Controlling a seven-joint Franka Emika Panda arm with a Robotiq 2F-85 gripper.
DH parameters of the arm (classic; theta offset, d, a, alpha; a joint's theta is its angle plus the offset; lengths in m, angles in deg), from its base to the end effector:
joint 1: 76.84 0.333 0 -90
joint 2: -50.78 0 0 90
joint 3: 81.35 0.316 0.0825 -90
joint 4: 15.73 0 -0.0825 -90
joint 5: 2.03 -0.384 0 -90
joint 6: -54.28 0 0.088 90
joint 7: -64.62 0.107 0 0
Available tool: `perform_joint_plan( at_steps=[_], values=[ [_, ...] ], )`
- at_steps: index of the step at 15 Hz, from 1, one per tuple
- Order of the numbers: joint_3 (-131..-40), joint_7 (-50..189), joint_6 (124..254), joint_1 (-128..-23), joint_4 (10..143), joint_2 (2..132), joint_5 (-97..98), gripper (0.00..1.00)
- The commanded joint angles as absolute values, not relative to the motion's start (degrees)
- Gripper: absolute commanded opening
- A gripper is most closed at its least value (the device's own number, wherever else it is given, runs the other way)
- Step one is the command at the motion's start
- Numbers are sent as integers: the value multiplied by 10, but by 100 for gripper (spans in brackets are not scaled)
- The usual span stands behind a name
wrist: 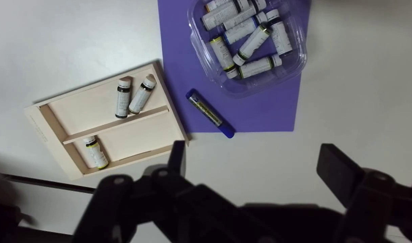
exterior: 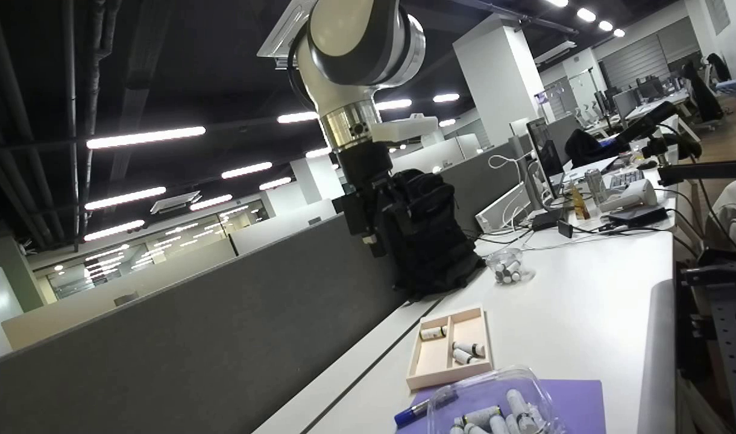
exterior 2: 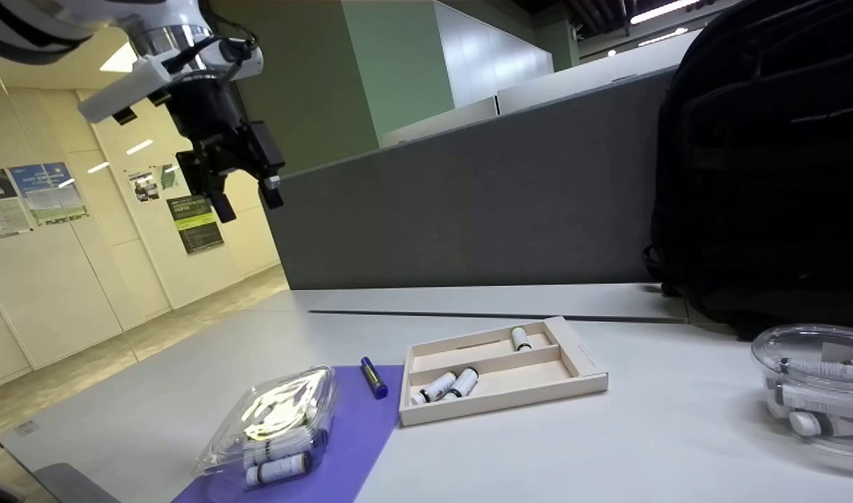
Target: Put the blue marker on the tray
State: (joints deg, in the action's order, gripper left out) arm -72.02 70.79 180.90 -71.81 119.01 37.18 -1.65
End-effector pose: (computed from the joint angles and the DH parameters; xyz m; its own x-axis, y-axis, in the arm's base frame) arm 0.4601 0.1193 0.4320 0.9848 0.1444 0.0964 0.1417 -0.9893 0.0336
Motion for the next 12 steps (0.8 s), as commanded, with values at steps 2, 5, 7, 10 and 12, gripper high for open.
perform_joint_plan(
  at_steps=[2,5,7,10,12],
  values=[
    [-724,707,1868,-725,1154,443,54,100],
    [-735,652,1927,-719,1123,512,52,100],
    [-741,569,1955,-715,1099,560,0,100],
    [-732,452,1958,-728,1057,624,-71,100],
    [-727,406,1944,-738,1029,659,-85,100]
  ],
)
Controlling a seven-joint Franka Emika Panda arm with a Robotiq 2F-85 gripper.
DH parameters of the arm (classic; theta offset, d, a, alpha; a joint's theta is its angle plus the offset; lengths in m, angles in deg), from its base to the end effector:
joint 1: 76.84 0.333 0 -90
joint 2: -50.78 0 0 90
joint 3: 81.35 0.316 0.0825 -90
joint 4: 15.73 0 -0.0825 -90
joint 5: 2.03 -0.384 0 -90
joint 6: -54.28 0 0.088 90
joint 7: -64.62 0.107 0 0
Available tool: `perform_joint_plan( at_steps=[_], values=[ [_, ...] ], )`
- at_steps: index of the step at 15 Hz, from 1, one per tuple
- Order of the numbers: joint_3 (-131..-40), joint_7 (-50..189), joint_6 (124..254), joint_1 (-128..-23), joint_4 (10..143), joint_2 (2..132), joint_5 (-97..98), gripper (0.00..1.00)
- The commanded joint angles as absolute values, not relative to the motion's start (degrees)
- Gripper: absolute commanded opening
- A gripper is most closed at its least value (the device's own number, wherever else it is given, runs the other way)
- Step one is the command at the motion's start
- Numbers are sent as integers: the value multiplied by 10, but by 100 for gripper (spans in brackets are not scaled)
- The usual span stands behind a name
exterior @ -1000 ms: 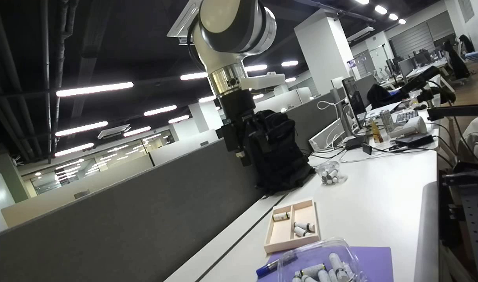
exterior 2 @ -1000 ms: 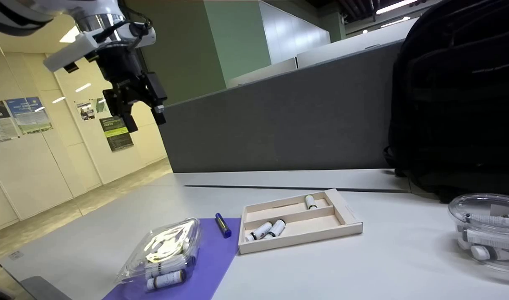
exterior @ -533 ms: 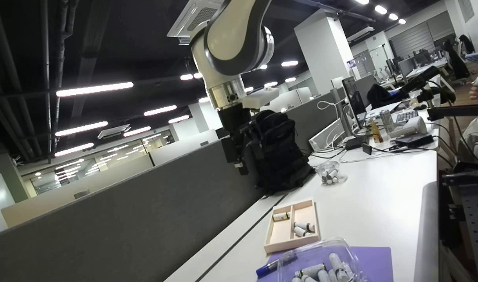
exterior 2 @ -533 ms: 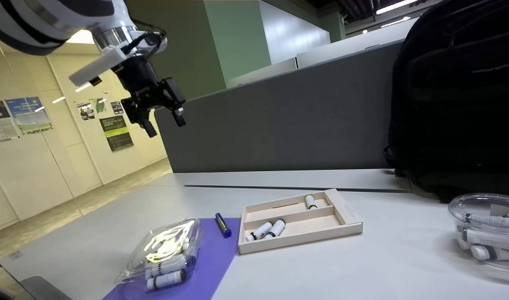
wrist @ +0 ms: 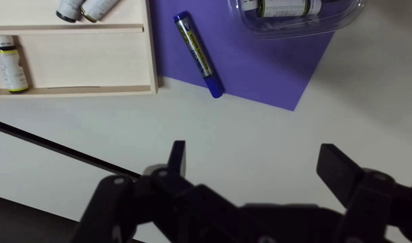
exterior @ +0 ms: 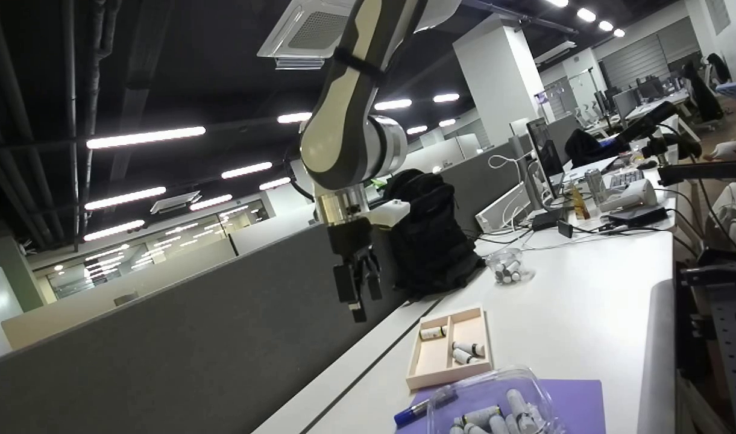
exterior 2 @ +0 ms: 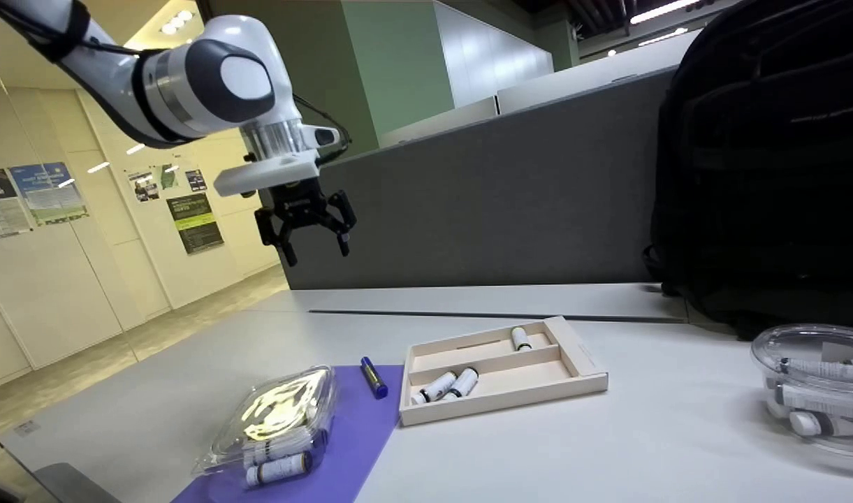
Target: Put the blue marker on the tray
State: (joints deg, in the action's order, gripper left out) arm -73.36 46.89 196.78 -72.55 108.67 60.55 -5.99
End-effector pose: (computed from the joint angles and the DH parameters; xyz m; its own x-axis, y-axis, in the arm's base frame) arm 0.5577 0.1200 0.3298 0.8819 0.4437 0.1592 0.4531 -0.8911 -0.0259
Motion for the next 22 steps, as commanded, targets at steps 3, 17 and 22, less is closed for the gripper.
perform_joint_plan(
  at_steps=[3,17,22],
  values=[
    [-728,375,1927,-744,1003,695,-64,100],
    [-731,386,1947,-743,1012,732,3,100],
    [-740,394,2008,-731,1013,772,54,100]
  ],
)
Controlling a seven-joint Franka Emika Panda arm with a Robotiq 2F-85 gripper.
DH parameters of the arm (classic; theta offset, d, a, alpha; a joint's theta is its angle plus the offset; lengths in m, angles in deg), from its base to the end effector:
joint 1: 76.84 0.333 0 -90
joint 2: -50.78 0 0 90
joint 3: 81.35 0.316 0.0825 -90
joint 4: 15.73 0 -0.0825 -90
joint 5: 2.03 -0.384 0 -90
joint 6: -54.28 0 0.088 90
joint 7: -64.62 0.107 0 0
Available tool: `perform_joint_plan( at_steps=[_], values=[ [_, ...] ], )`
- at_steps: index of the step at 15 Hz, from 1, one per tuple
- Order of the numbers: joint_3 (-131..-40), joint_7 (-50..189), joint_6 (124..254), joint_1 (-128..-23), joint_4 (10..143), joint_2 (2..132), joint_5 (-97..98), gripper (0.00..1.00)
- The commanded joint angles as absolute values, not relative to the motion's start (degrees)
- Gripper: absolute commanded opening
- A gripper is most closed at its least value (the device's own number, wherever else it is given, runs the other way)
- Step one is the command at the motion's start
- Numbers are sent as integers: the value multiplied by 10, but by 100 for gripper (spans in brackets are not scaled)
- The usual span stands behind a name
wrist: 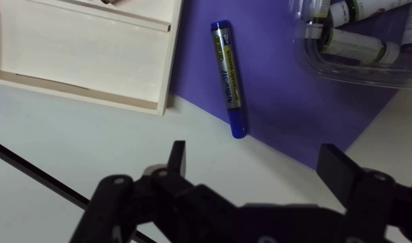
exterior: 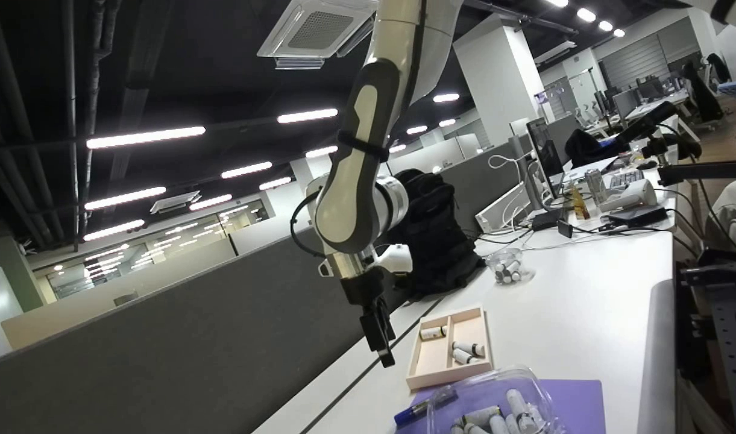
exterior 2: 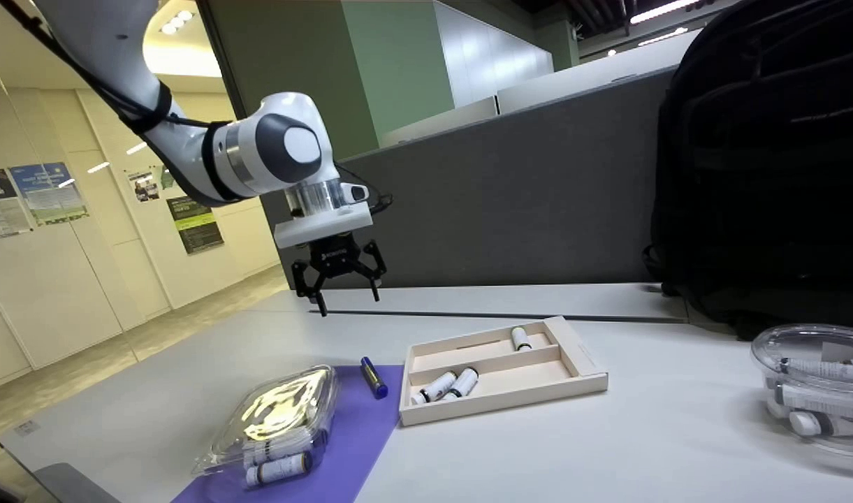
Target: Put the blue marker on the tray
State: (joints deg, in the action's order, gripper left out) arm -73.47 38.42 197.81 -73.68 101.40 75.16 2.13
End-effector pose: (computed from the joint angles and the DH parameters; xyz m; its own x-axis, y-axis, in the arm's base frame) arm 0.5903 0.1139 0.2360 0.7678 0.6394 0.0415 0.6397 -0.7686 0.0080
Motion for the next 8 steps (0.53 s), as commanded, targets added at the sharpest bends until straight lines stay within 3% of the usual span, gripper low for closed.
perform_joint_plan(
  at_steps=[1,8],
  values=[
    [-742,393,2020,-730,1014,780,65,100],
    [-737,402,2082,-736,1014,835,83,100]
  ],
)
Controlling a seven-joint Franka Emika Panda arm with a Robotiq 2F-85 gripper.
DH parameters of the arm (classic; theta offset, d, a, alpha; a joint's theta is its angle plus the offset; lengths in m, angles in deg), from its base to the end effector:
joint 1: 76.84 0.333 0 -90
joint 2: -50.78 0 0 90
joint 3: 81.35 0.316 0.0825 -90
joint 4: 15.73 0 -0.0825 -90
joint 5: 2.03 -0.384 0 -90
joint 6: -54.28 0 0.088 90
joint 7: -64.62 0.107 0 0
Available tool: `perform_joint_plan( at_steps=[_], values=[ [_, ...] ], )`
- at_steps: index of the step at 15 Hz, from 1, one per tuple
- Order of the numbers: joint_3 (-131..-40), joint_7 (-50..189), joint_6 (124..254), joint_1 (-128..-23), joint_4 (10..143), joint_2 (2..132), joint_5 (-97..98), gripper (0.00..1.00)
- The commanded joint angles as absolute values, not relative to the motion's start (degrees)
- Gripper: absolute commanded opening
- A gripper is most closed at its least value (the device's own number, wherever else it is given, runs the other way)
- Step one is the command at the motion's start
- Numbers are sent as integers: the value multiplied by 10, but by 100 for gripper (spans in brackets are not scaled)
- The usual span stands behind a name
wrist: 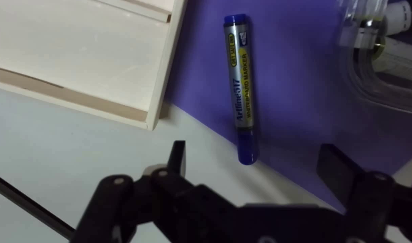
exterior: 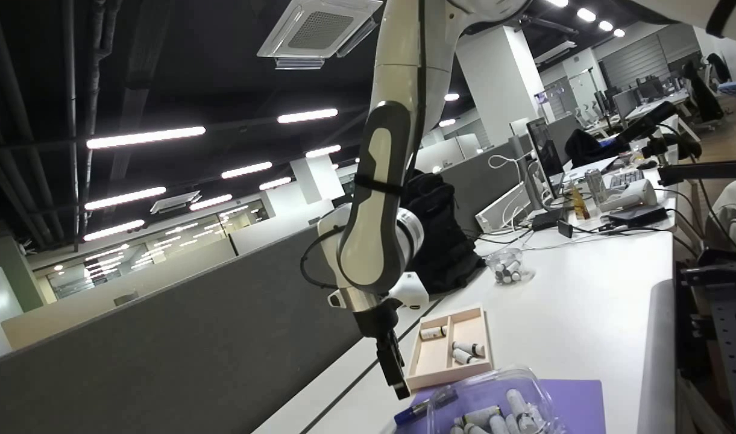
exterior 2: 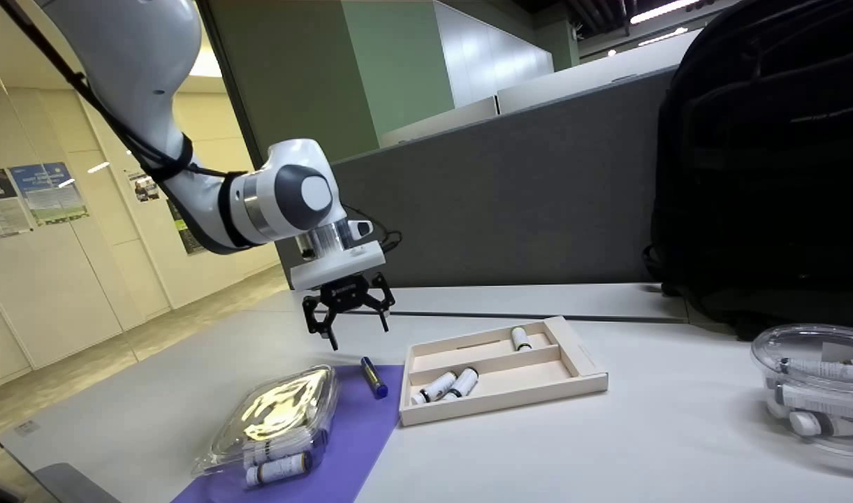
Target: Put the blue marker on the tray
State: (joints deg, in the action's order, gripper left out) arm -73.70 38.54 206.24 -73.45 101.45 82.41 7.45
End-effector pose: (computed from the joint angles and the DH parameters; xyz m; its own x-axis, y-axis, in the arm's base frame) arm 0.5878 0.1186 0.1739 0.7165 0.6959 0.0489 0.6946 -0.7181 0.0426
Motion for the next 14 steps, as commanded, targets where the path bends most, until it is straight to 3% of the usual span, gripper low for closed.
perform_joint_plan(
  at_steps=[1,6,7,8,10,14],
  values=[
    [-736,400,2086,-738,1015,841,82,100],
    [-734,396,2089,-745,1018,859,81,100],
    [-734,396,2090,-746,1019,861,82,96],
    [-734,395,2092,-748,1019,864,81,74],
    [-736,397,2096,-750,1019,868,82,71],
    [-738,398,2097,-756,1018,874,82,40]
  ],
)
